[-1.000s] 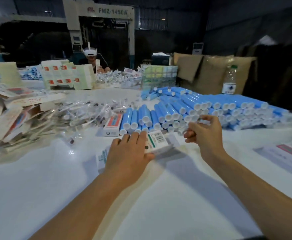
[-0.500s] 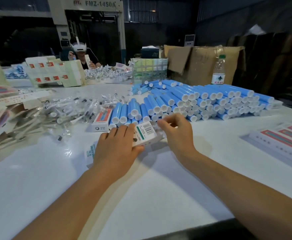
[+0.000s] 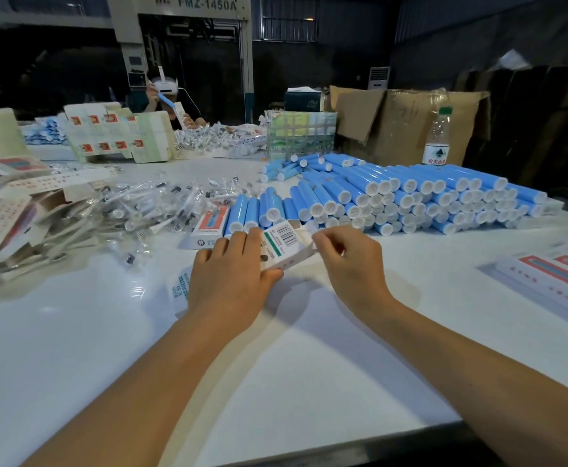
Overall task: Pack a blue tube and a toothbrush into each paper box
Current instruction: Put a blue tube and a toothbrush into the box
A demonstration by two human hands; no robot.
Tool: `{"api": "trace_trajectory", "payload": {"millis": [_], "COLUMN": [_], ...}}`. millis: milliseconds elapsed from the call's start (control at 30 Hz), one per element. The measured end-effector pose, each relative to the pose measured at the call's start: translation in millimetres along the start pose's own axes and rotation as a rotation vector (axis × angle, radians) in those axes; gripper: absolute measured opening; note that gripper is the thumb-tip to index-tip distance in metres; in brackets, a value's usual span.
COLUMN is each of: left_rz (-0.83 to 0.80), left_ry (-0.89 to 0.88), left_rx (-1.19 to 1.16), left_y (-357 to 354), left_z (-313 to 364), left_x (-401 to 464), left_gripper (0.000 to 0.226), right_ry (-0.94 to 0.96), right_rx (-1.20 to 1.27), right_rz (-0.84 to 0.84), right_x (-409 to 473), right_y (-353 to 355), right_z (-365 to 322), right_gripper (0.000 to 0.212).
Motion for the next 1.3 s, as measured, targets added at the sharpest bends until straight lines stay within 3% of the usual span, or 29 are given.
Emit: {"api": "trace_trajectory", "payload": {"millis": [100,233,500,733,1067,1167,1233,1300], "left_rz": [-0.006,-0.026,-0.017,-0.023,-0.018,-0.013,-0.005,0.008], "left_ry": [-0.025,-0.033,-0.085,-0.102,-0.087,-0.072,-0.049,-0.035], "left_rx": [0.009,0.044,0.069,0.088,0.126,0.104,0.092,0.090], "left_y": [-3.8,-9.3,-10.1,-12.5,-13.0,-12.6,-10.9,-8.6], "left_z": [3.3,4.4,12.3,17.9,18.9,17.6,15.0,14.2], "left_x": [-0.9,0.0,-1.1,-0.3,0.8,2.5,3.4,3.7], "left_gripper": [0.065,0.065,0.067,0.069,0.068,0.067,0.067,0.067], "right_ry": [0.064,-0.063,-0.171,-0.208,-0.158,-0.118,-0.135,-0.285], "right_rx": [-0.092,0.015,0.004,-0.018,-0.016,-0.091,-0.051,0.124], "right_rz": [-0.081,-0.144,-0.213,-0.199,-0.259,-0.207,-0.108,-0.096], "right_x": [-7.1,-7.1,-1.4,-2.3,0.1,1.9,5.1,9.3], "right_y": [-9.8,-12.6,-22.7,-23.6,-29.2,-25.4,-16.5,-11.8], "right_z": [-4.6,4.5,14.7,15.8,12.8,11.8,13.5,21.9], "right_gripper": [0.023,0.014,0.054,0.014,0.017,0.014,0.038,0.072]}}
Point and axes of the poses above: each hand's wrist, its own x-axis towards the middle knuckle, its own y-axis out of the back of the hand, z = x × y, the point moved 6 cm from there along x, towards the middle knuckle, and after that the axes turned 12 degrees about -y, right-handed, at the moved point
